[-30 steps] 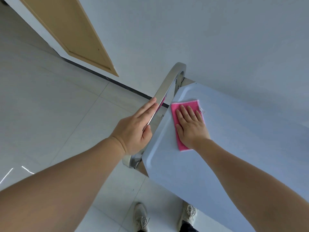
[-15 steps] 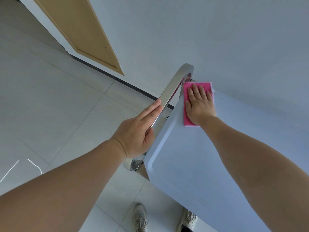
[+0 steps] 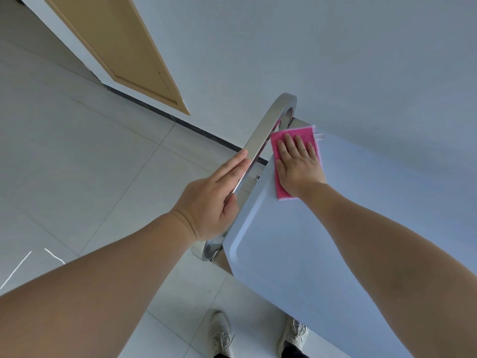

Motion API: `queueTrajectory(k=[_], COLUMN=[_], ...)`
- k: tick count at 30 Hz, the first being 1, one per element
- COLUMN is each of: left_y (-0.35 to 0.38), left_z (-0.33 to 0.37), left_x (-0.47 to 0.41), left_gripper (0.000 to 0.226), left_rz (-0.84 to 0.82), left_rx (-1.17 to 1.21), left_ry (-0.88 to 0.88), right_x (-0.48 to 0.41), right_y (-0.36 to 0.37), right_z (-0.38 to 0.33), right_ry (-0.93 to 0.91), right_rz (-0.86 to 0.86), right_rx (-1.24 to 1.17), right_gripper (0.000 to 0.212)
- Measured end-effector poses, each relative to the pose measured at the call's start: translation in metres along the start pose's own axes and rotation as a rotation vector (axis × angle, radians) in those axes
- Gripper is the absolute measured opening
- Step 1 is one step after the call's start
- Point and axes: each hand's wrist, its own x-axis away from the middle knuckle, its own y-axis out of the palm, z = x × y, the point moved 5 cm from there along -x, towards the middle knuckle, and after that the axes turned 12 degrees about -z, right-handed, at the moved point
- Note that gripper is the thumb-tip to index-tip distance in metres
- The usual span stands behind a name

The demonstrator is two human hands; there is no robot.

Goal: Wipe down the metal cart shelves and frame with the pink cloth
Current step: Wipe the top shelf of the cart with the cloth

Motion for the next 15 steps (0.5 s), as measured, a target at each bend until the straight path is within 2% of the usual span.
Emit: queueTrajectory(k=[15], left_y=[0.0], left_z=[-0.002], left_x=[-0.002], left_gripper=[0.062], left_rz=[0.0], left_rx=[0.034], left_ry=[0.017], right_x=[0.073], right_y=[0.045], right_z=[-0.056], right_ry=[-0.164], right_rz=[-0.083], right_rx=[0.071], right_gripper=[0.059])
